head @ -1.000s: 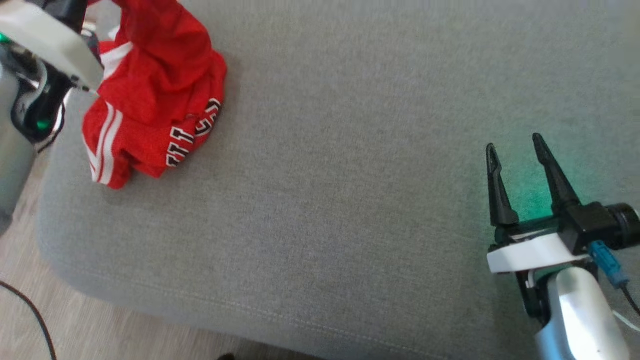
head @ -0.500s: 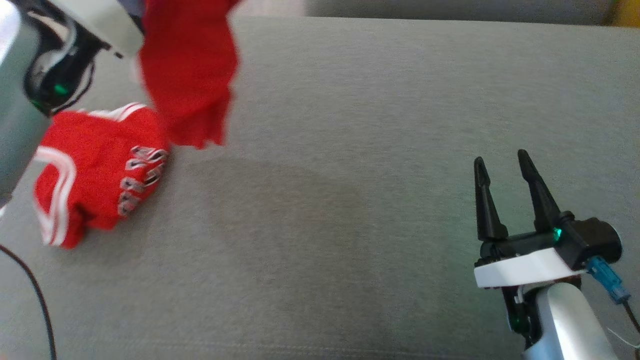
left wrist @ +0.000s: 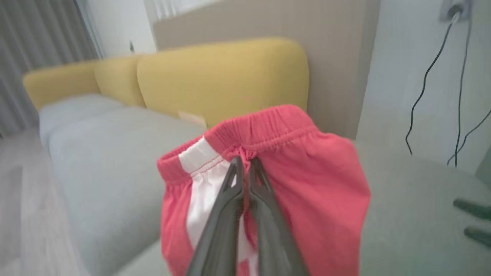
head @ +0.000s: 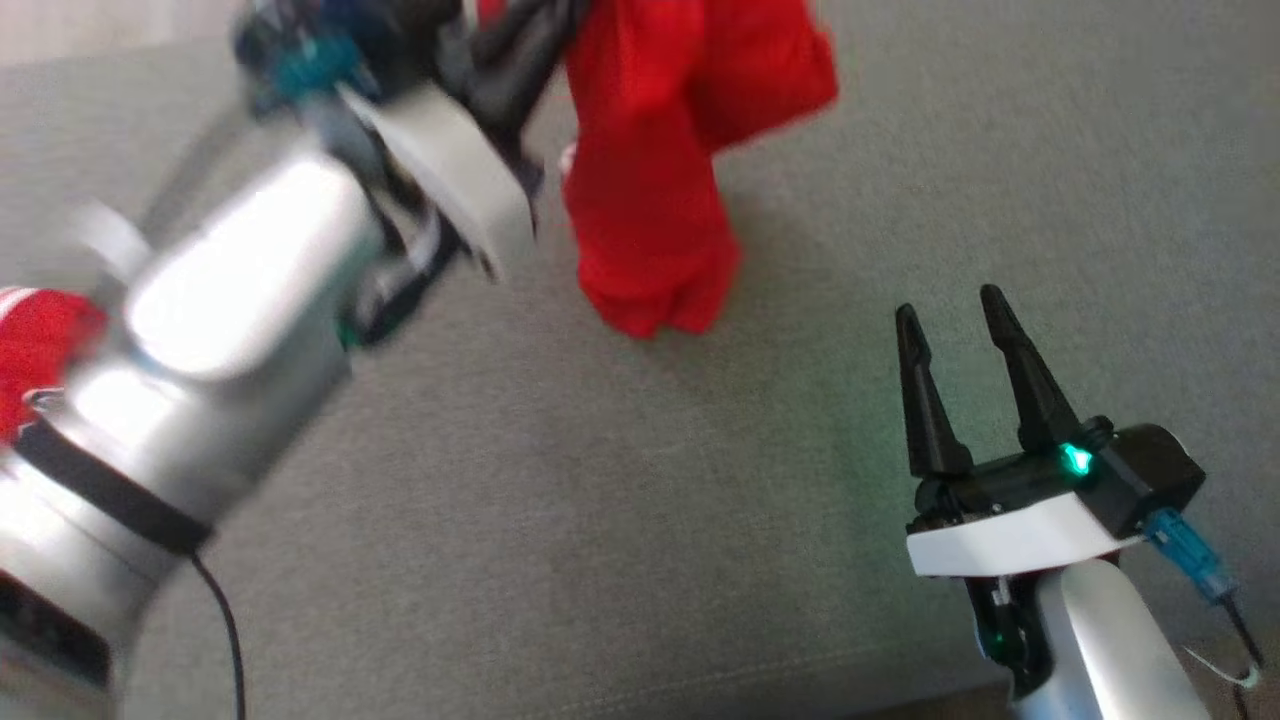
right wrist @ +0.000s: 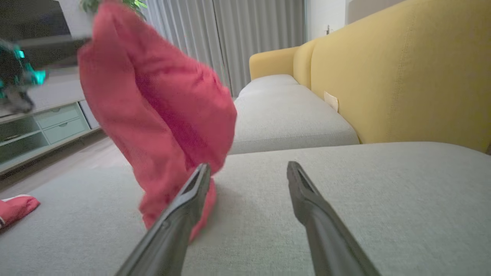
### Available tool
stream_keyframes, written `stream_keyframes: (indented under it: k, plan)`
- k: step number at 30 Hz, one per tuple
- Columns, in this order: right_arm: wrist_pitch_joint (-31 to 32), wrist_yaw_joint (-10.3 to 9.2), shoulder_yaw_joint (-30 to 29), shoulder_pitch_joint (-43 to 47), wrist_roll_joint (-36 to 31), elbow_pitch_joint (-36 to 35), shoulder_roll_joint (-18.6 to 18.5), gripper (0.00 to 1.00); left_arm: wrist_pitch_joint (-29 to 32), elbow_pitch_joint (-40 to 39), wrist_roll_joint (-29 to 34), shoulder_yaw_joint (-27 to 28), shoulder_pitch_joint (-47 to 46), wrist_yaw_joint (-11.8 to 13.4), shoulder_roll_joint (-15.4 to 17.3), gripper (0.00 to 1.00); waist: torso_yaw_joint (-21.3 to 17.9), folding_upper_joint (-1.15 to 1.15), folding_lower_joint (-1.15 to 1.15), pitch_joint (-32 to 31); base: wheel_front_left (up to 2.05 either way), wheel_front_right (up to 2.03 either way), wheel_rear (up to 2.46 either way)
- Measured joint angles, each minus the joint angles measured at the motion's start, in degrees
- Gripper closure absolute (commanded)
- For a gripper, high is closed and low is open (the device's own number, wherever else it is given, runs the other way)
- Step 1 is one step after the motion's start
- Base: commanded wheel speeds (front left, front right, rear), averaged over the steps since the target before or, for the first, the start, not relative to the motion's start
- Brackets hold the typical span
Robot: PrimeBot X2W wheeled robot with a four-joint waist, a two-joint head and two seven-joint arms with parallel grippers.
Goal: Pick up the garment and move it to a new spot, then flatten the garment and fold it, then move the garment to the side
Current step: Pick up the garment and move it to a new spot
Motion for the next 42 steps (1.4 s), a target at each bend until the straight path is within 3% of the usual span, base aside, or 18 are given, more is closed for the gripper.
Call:
stream_keyframes:
  k: [5, 10, 11, 12, 13, 18, 24, 29, 32, 39, 42]
  plan:
    - [0.0, 0.0, 0.83, -0.83, 1.75, -0.52, 0.0, 0.0, -1.0, 7.97, 0.65, -3.08, 10.82, 1.13, -2.45, 1.0, -2.69, 0.0, 0.0, 3.69, 0.0, 0.0, 0.0]
    - [0.0, 0.0, 1.46, -1.02, 1.96, -0.2, 0.01, 0.0, -1.45, 12.38, 0.59, -1.85, 15.16, 1.1, -4.83, 1.0, -3.51, 0.0, 0.0, 6.57, 0.0, 0.0, 0.0]
    - [0.0, 0.0, 1.24, -0.99, 1.94, -0.04, 0.01, 0.0, -1.45, 12.41, 0.64, -1.0, 15.47, 1.13, -5.32, 0.71, -3.27, 0.0, 0.0, 6.71, 0.0, 0.0, 0.0]
    - [0.0, 0.0, 0.94, -0.97, 1.77, 0.21, 0.0, 0.0, -1.46, 11.87, 1.15, 0.19, 15.78, 1.32, -5.98, 0.11, -2.92, 0.0, 0.0, 6.69, 0.0, 0.0, 0.0]
    - [0.0, 0.0, 0.81, -0.97, 1.63, 0.44, 0.01, 0.0, -1.52, 10.91, 2.15, 1.43, 16.19, 1.87, -6.34, 0.0, -2.56, 0.0, 0.0, 6.51, 0.0, 0.0, 0.0]
    - [0.0, 0.0, 0.49, -0.63, 0.42, 2.01, 0.01, 0.0, -1.53, 1.65, 8.59, 10.62, 22.79, 6.55, -6.62, 0.0, -0.56, 0.0, 0.0, 2.88, 0.0, 0.0, 0.0]
    - [0.0, 0.0, -1.1, 4.4, -0.67, 3.38, 0.04, 0.0, -1.77, -10.93, 14.66, 20.13, 40.8, 12.49, -3.49, 0.0, 2.18, 0.0, 0.0, -4.6, 0.0, 0.0, 0.0]
    - [0.0, 0.0, -3.48, 8.66, -1.33, 3.36, 0.09, 0.0, -1.76, -18.84, 17.13, 27.11, 52.15, 14.49, -3.43, 0.0, 4.95, 0.0, 0.0, -9.3, 0.0, 0.0, 0.0]
    - [0.0, 0.0, -4.8, 10.33, -1.74, 2.56, 0.19, 0.0, -1.77, -23.08, 19.96, 31.72, 57.86, 14.61, -3.81, 0.0, 7.38, 0.0, 0.0, -12.0, 0.0, 0.0, 0.0]
    - [0.0, 0.0, -6.94, 14.82, -2.75, -0.62, 0.34, 0.0, -1.78, -28.38, 25.17, 38.79, 70.42, 10.02, -7.15, 0.0, 10.68, 0.0, 0.0, -17.29, 0.0, 0.0, 0.0]
    - [0.0, 0.0, -7.0, 17.39, -2.74, -0.77, 0.43, 0.0, -1.78, -29.38, 27.35, 42.14, 74.82, 9.51, -9.42, 0.0, 10.98, 0.0, 0.0, -18.8, 0.0, 0.0, 0.0]
